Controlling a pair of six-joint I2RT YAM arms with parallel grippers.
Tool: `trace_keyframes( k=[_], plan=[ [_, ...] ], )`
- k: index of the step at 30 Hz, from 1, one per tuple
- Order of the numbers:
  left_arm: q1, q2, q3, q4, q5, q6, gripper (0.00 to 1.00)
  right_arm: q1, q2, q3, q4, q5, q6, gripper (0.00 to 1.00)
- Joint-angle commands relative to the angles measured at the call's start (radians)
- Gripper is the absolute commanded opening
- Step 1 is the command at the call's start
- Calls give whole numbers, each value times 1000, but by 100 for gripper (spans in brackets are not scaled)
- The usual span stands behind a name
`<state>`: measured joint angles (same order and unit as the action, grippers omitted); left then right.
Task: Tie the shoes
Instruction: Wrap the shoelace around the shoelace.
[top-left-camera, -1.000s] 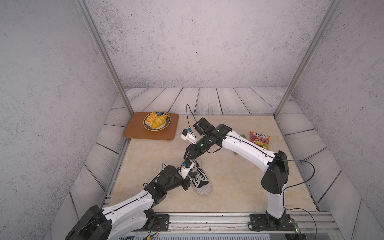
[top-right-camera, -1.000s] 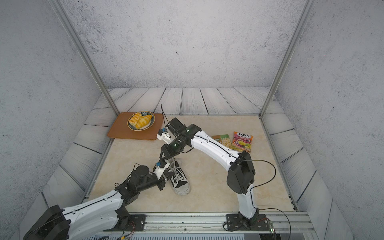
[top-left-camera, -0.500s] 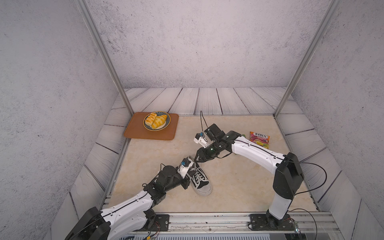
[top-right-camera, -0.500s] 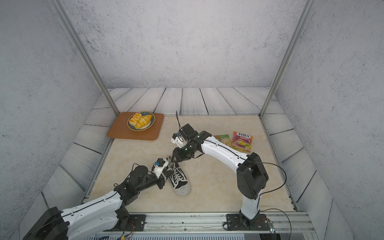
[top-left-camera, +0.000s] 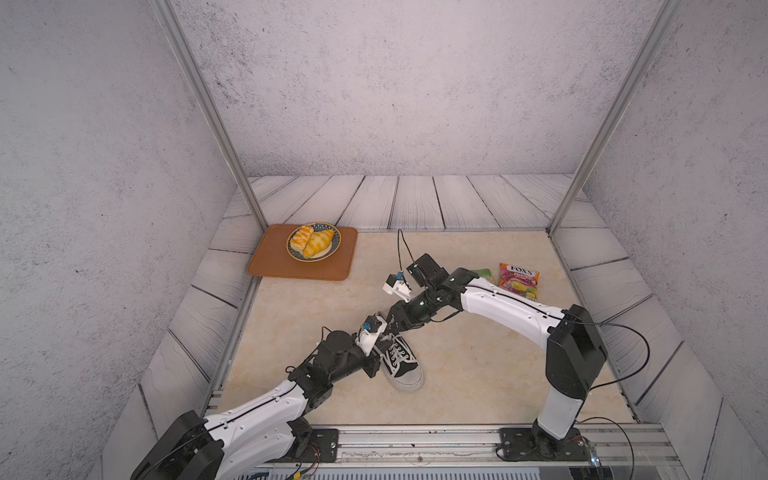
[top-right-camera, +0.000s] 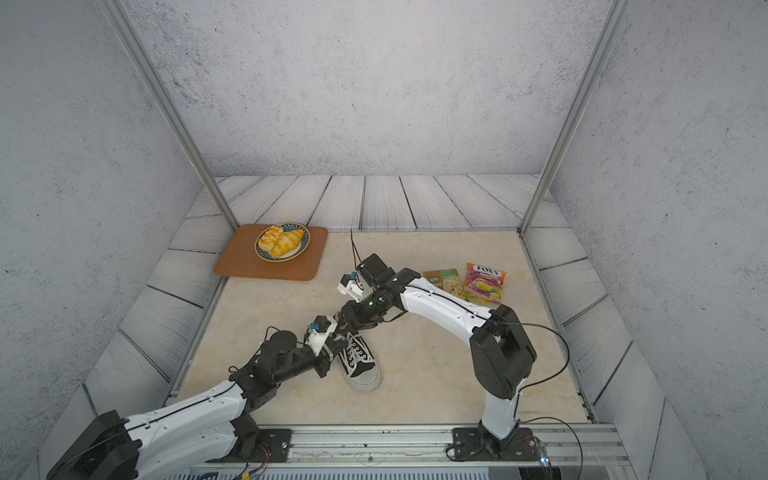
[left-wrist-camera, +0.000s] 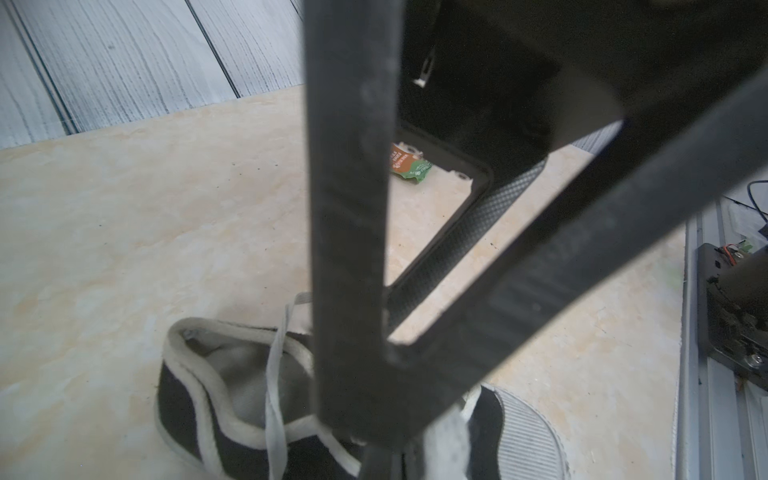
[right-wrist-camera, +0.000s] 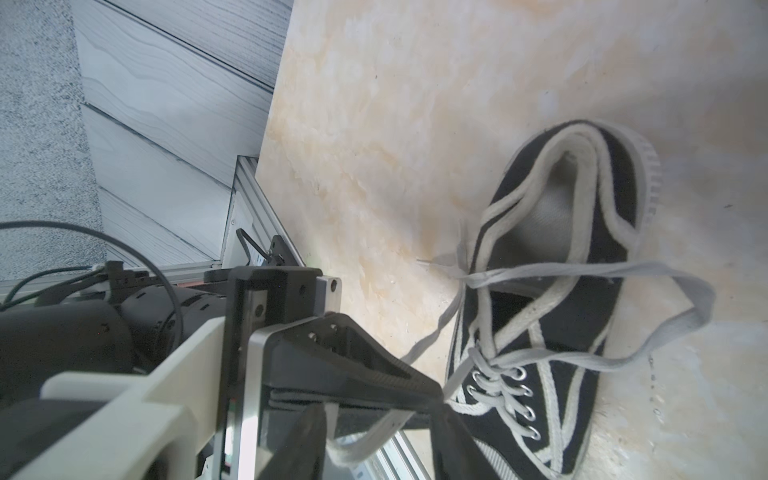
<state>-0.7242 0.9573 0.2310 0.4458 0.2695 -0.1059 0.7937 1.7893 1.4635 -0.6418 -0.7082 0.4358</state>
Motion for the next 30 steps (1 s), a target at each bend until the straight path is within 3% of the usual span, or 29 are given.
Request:
trace_keyframes(
  k=[1,14,22,28,30],
  plan=[
    [0,8,28,18,-10,-6,0,4,-20,-3,-31,-38,-12,46],
    [0,35,50,14,-4,-5,0,28,7,8,-61,-38,-37,39],
    [0,34,54,-8,2,-12,0,28,21,38,-47,-24,-32,21],
    [0,4,66,-71,-55,-68,0,27,4,38,-46,40,-41,2],
    [0,-14,73,-100,-62,-80,0,27,-5,36,-44,60,-42,0]
  ],
)
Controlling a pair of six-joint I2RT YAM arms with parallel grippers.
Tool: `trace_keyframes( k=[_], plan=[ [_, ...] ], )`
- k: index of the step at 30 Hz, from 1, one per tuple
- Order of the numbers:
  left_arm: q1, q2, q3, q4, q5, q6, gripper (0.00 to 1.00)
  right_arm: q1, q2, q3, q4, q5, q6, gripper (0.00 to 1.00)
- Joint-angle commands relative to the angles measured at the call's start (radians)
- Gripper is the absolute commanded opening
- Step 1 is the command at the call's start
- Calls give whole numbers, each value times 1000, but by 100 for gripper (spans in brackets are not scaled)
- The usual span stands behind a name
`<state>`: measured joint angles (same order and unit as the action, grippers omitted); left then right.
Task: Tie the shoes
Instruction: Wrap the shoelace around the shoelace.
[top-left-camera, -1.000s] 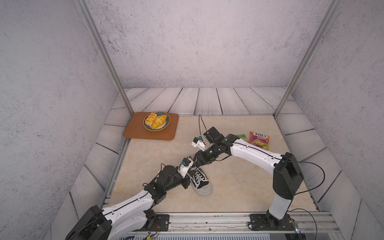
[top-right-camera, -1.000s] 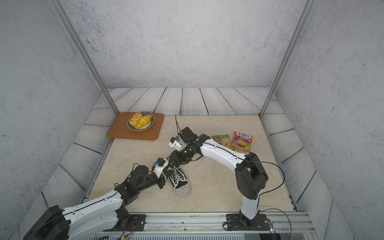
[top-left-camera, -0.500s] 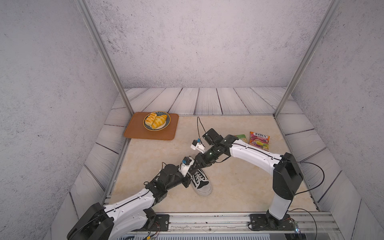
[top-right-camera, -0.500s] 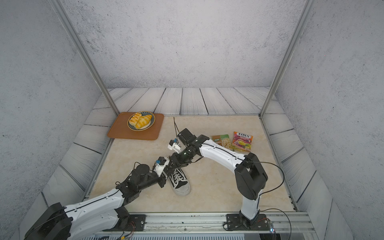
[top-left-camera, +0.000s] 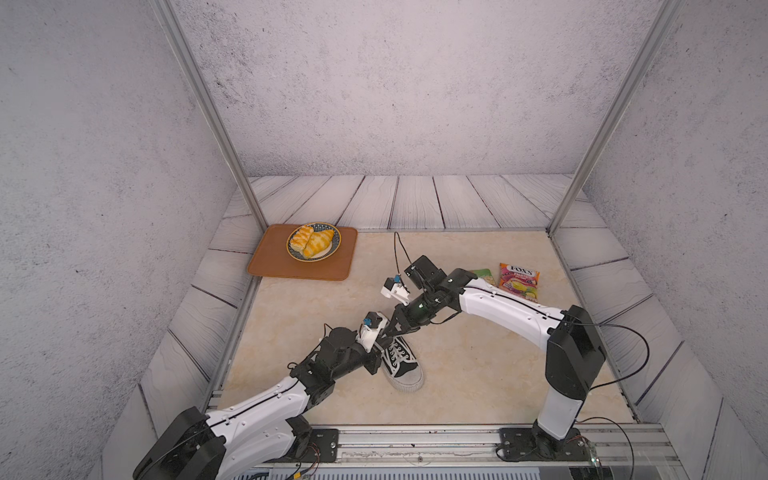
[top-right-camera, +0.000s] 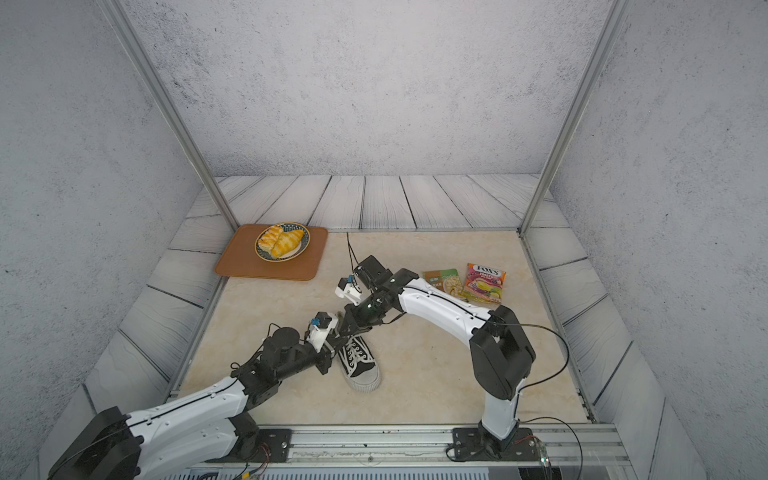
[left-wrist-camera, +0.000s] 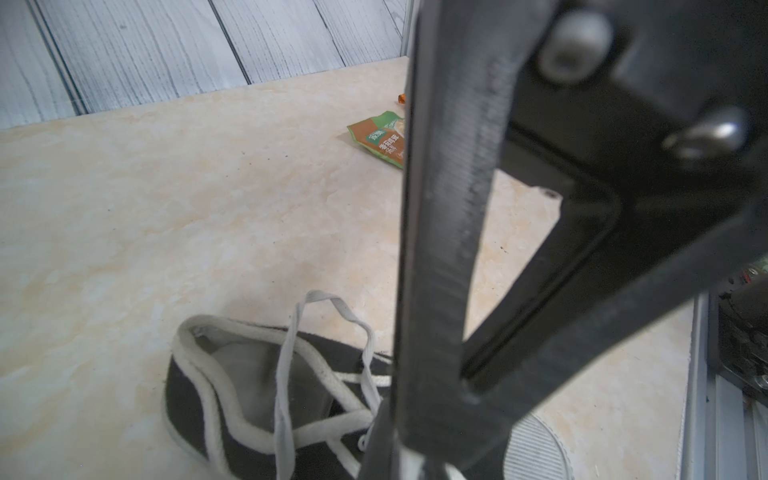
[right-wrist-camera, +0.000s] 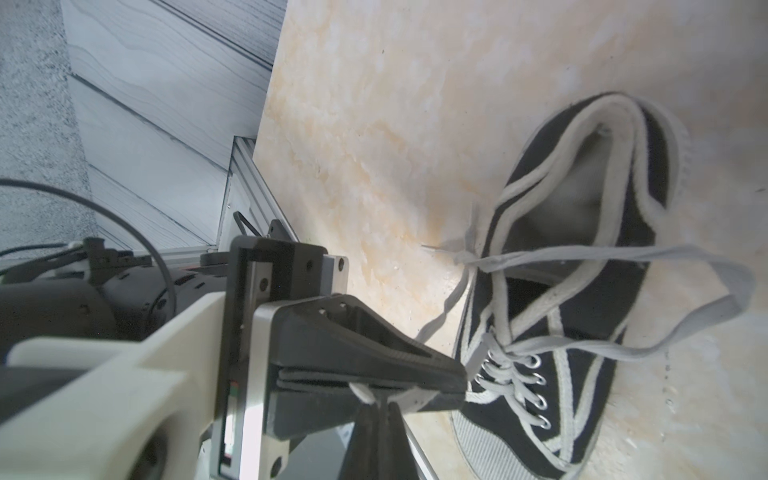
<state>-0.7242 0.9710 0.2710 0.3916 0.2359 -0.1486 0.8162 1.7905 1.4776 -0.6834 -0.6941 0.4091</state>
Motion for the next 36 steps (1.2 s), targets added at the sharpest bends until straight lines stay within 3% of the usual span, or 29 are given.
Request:
trace_keyframes(
  k=[1,4,9,16,22,27,36],
  plan=[
    [0,-40,31,-51,-36,-48,0,5,-10,21,-3,63,-16,0],
    [1,-85,29,-86,-54,-93,5,6,-24,17,5,101,-20,0],
    [0,-197,24,-199,-87,-163,23,0,-27,33,-9,140,-24,0],
    [0,-345,13,-330,-92,-266,32,-9,-29,49,-15,155,-24,0],
    [1,-439,-13,-461,-237,-384,41,-11,-39,44,-15,156,-28,0],
    [1,-396,-3,-506,-289,-382,43,-12,-43,26,-2,153,-23,0],
    [0,-164,8,-419,-277,-344,45,-11,-52,13,13,150,-21,0]
  ],
)
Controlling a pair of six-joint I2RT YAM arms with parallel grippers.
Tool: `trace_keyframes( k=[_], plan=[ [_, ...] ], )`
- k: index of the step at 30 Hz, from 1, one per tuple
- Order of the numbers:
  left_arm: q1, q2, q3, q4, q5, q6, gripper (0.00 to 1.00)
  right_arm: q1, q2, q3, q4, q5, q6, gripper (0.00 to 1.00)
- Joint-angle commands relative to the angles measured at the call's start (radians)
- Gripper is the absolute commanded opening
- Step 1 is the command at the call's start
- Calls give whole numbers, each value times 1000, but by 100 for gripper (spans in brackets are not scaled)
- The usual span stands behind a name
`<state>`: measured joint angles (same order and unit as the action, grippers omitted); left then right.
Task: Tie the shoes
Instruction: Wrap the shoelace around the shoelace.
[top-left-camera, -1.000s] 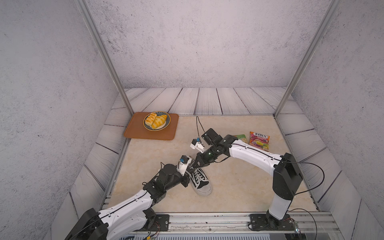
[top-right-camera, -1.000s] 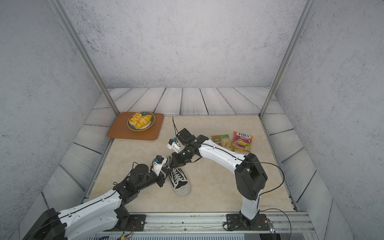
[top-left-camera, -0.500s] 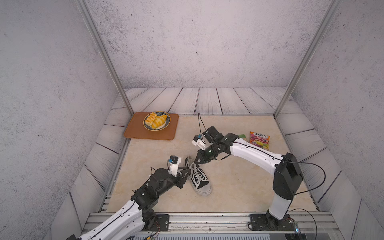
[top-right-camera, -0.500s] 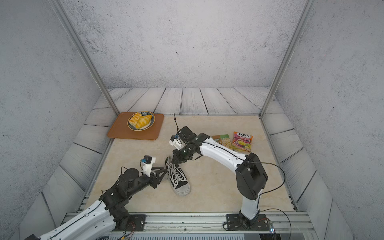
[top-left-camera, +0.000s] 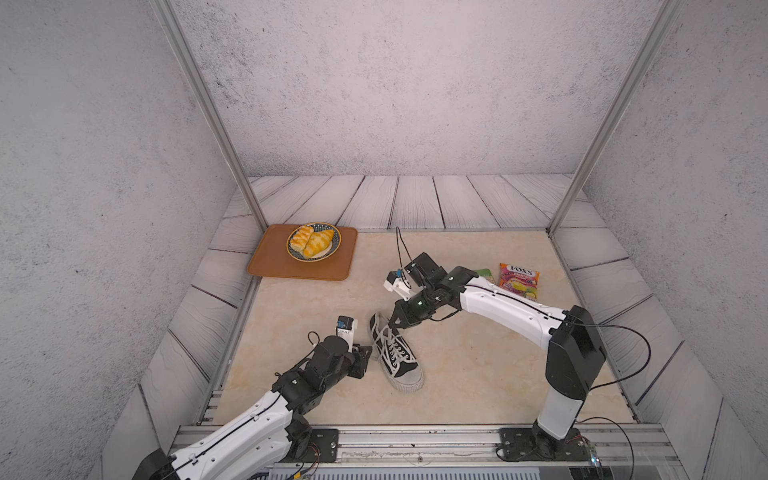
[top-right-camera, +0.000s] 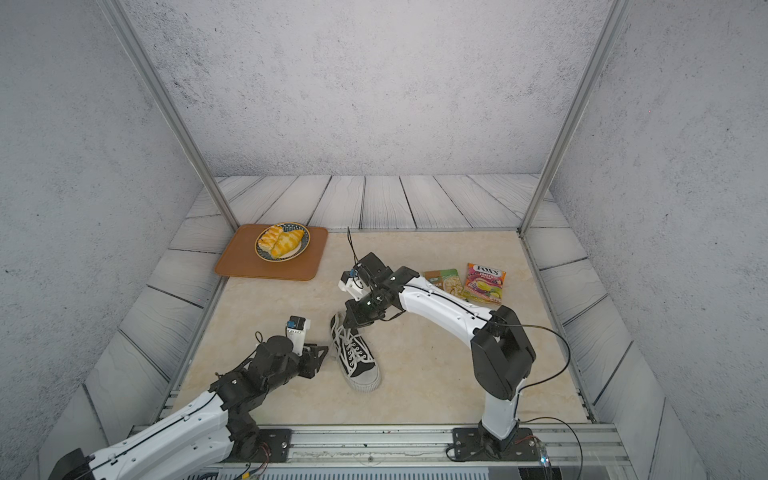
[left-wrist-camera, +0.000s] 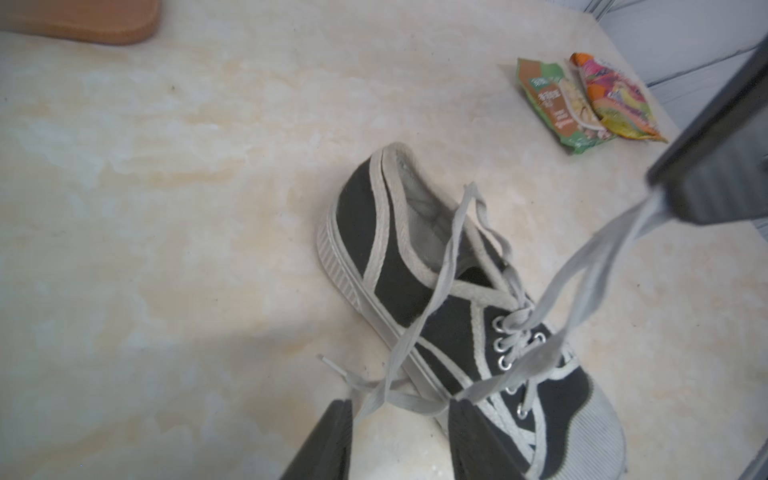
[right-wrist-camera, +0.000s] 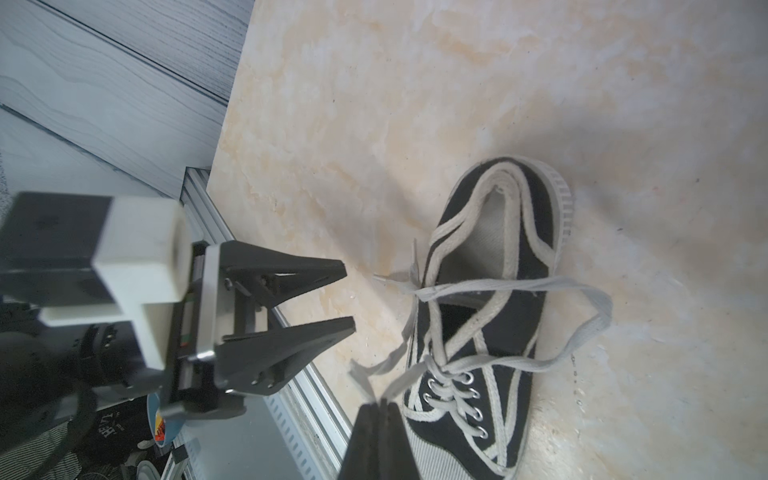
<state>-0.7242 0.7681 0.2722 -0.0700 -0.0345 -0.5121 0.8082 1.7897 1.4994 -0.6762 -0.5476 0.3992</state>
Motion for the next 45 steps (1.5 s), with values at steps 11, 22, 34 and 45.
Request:
trace_keyframes(
  k=[11,22,34,45],
  plan=[
    [6,305,74,135,36,76,44,-3,-51,-11,18,-7,1,0],
    [17,364,160,20,9,68,3,-3,-58,-8,15,-1,5,0],
    [14,55,167,-234,111,-85,0,-3,-52,8,20,7,19,0],
    [-16,-50,96,-138,325,-367,0,-3,-52,11,26,5,34,0]
  ],
)
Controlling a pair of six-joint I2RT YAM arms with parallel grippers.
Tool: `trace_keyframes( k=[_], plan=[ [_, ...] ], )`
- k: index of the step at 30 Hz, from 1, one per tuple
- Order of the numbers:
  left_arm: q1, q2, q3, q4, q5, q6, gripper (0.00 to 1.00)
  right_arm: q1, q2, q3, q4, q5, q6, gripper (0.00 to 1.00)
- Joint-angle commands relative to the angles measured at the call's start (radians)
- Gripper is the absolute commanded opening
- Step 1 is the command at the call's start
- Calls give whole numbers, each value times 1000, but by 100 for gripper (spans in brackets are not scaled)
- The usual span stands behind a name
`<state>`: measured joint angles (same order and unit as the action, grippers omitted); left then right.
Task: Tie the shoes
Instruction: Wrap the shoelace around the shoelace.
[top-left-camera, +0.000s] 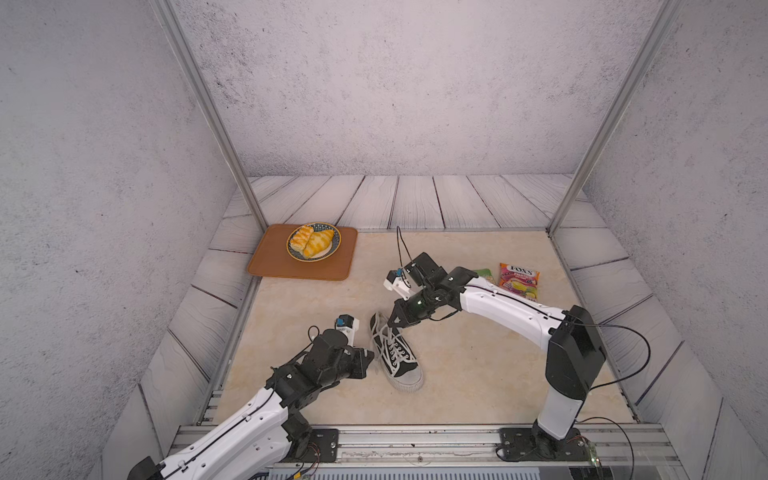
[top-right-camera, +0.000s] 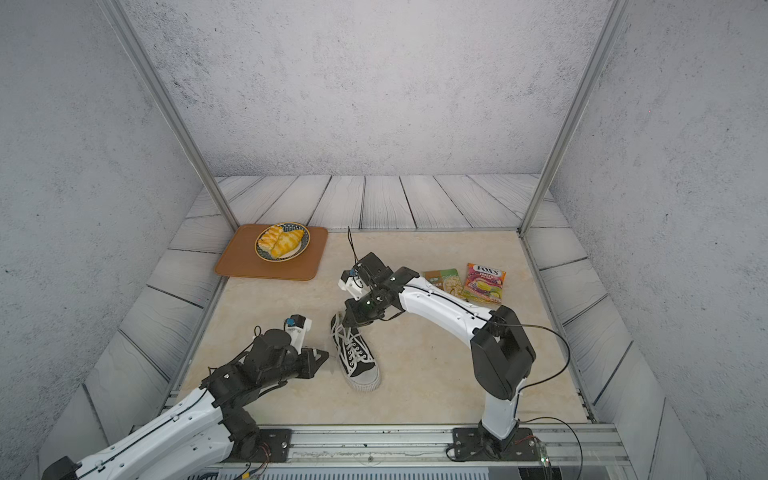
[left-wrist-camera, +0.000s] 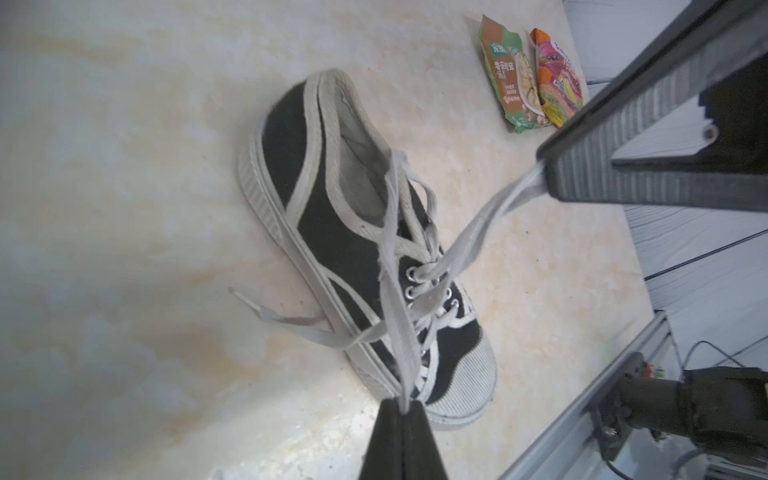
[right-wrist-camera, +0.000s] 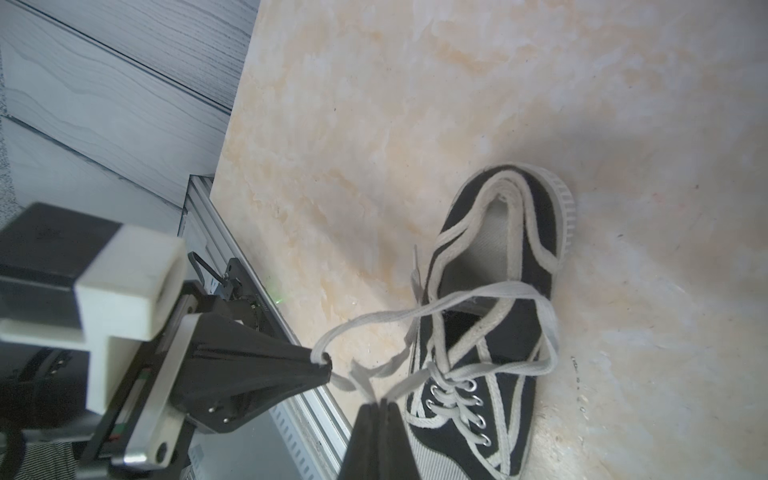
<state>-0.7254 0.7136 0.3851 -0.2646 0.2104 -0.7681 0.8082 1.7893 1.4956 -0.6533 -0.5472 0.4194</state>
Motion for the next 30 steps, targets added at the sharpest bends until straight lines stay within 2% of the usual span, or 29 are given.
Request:
trace_keyframes(
  k=[1,8,14,17,21,25,30],
  plan=[
    [-25,11,-16,71,86,-128,0,-3,-51,15,3,5,15,0],
    [-88,92,4,203,117,-211,0,-4,-51,21,1,8,22,0],
    [-141,225,26,352,116,-264,0,-3,-43,20,9,0,34,0],
    [-155,307,65,373,106,-250,10,-2,-42,20,8,0,35,0],
    [-155,384,112,400,97,-223,28,-3,-47,16,9,2,35,0],
    [-154,385,156,333,70,-168,46,-3,-51,6,9,3,35,0],
    [-153,327,173,209,31,-107,57,-3,-57,4,10,3,30,0]
  ],
)
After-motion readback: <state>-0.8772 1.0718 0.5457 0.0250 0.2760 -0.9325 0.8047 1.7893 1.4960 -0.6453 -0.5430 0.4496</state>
